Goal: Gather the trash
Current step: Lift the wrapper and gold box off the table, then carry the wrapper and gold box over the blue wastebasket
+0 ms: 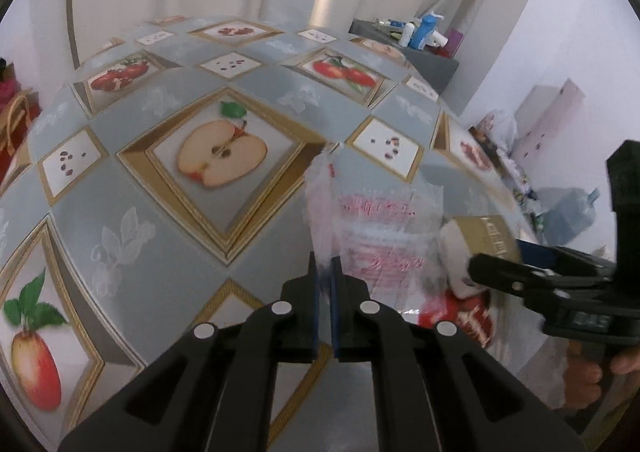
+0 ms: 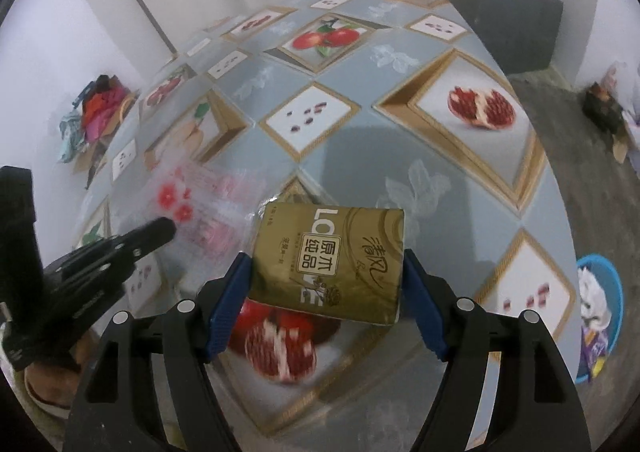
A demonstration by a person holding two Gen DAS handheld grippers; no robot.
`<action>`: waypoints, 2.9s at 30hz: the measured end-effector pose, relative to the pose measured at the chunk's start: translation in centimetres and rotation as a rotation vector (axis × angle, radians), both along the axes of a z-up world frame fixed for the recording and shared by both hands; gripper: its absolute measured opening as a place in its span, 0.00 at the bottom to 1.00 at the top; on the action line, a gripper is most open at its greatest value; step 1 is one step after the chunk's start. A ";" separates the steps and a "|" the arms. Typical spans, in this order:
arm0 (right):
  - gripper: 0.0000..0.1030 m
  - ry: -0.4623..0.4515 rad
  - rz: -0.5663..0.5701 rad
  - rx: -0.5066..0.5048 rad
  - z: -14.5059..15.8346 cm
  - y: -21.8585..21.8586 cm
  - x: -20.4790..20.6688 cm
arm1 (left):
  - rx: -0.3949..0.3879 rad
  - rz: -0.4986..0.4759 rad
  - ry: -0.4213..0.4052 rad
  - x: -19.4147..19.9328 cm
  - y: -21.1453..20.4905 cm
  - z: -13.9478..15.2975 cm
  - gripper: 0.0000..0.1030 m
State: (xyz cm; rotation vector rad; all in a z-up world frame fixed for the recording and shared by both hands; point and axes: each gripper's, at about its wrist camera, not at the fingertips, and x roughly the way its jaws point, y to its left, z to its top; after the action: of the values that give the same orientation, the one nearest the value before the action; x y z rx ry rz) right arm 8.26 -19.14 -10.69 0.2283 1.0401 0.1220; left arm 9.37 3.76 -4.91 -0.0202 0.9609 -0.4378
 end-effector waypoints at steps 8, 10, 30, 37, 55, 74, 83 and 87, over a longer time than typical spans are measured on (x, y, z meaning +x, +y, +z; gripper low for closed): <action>0.77 0.005 -0.006 0.015 0.1 0.2 0.7 | 0.022 0.004 -0.041 0.0 -0.2 0.4 0.04; 0.78 0.007 0.000 -0.016 0.0 0.8 1.0 | 0.022 0.004 -0.043 0.1 -0.2 0.4 0.04; 0.72 0.008 0.013 -0.123 -0.4 1.3 0.2 | 0.025 0.001 -0.061 0.3 -0.2 0.8 0.04; 0.69 0.009 0.001 -0.116 -0.3 1.3 0.1 | 0.029 -0.001 -0.071 0.4 -0.3 1.1 0.04; 0.67 0.006 -0.031 -0.099 -0.3 1.4 -0.2 | 0.034 0.006 -0.094 0.1 -0.4 1.4 0.04; 0.67 -0.056 -0.074 -0.077 2.0 0.0 -1.8 | 0.027 0.003 -0.164 -1.1 -1.1 3.4 0.04; 0.67 -0.165 -0.174 -0.006 5.1 -3.5 -5.6 | 0.000 -0.063 -0.271 -2.8 -3.0 7.8 0.04; 0.67 -0.222 -0.284 0.042 6.0 -7.2 -8.8 | -0.010 -0.140 -0.319 -3.2 -5.6 10.0 0.04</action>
State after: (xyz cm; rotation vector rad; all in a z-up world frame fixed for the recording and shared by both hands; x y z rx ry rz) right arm -0.59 -26.32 -4.71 0.3892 0.7757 -0.0866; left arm 6.18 -1.86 5.06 0.1054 0.6474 -0.5565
